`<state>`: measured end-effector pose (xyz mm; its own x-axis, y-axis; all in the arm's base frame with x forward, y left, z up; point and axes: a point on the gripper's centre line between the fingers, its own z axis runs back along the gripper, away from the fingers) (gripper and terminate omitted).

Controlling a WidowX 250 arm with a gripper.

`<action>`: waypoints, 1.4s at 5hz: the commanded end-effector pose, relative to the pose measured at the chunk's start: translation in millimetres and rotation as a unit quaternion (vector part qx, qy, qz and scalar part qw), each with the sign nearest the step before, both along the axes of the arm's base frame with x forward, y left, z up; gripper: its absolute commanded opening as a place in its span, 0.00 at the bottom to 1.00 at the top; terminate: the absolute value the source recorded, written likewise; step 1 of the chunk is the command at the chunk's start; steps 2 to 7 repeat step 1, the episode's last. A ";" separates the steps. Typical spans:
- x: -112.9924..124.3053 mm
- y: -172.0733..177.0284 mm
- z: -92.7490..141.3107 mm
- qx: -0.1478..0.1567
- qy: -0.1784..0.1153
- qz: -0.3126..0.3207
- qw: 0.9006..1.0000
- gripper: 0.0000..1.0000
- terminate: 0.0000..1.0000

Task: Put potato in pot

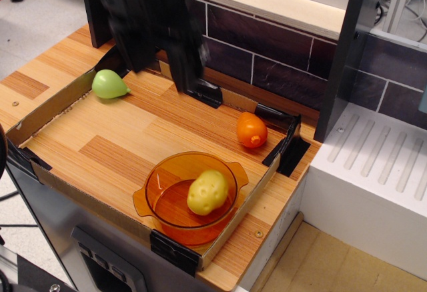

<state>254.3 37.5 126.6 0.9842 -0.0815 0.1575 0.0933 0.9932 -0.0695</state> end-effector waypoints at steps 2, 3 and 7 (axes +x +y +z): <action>3.1 7.3 9.6 0.004 -0.012 0.002 1.000 1.00 1.00; 3.1 7.3 9.6 0.004 -0.012 0.002 1.000 1.00 1.00; 3.1 7.3 9.6 0.004 -0.012 0.002 1.000 1.00 1.00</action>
